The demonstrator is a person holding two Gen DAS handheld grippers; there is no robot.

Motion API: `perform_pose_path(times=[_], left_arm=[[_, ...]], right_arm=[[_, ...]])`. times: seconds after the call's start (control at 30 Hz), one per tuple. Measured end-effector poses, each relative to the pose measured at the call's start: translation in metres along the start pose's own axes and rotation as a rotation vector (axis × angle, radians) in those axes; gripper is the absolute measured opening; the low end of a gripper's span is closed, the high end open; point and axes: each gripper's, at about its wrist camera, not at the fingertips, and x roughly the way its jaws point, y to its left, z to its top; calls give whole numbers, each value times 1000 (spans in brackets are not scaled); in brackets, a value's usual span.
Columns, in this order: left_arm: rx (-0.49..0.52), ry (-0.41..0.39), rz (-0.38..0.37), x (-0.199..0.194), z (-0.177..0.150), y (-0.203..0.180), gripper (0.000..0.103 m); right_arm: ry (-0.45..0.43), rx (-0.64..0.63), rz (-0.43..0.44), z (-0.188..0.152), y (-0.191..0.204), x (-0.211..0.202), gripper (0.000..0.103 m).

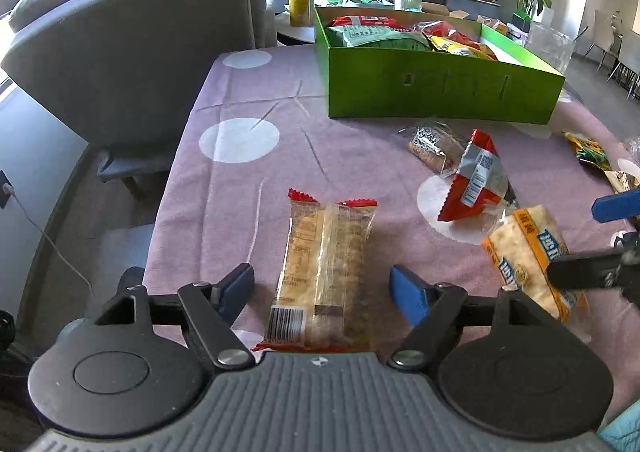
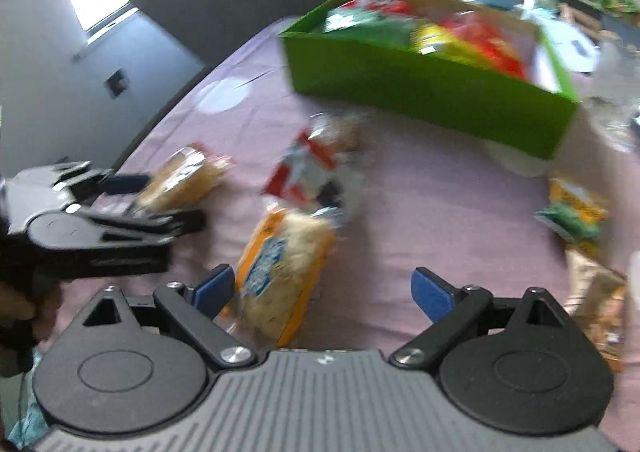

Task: Organize snacks
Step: 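Grasp the long biscuit pack with the left gripper while the right grasps the yellow-blue bread pack, then carry both packs over the green box with both grippers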

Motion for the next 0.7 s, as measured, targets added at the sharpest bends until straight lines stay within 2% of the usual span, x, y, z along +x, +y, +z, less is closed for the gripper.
perform_pose_path(times=[0.1, 0.2, 0.27, 0.3, 0.5, 0.6, 0.67, 0.7], left_arm=[[5, -7, -6, 1, 0, -2, 69], [0, -16, -5, 0, 1, -2, 59], [-16, -24, 9, -1, 1, 0, 42], [-31, -28, 16, -1, 2, 3, 39], [-59, -34, 22, -2, 1, 9, 35], [-64, -33, 28, -3, 2, 9, 35], [-65, -36, 27, -5, 2, 8, 35], [-65, -40, 26, -6, 2, 7, 35]], right_arm=[[-13, 30, 13, 0, -8, -5, 63], [-10, 35, 56, 1, -4, -3, 63], [-2, 16, 73, 1, 4, 0, 63], [1, 3, 71, 1, 8, 3, 63], [25, -35, 11, 1, 19, 19, 63], [33, -46, 9, -1, 18, 22, 61], [37, -20, 55, 0, 14, 19, 48], [33, -17, 54, 0, 13, 17, 45]])
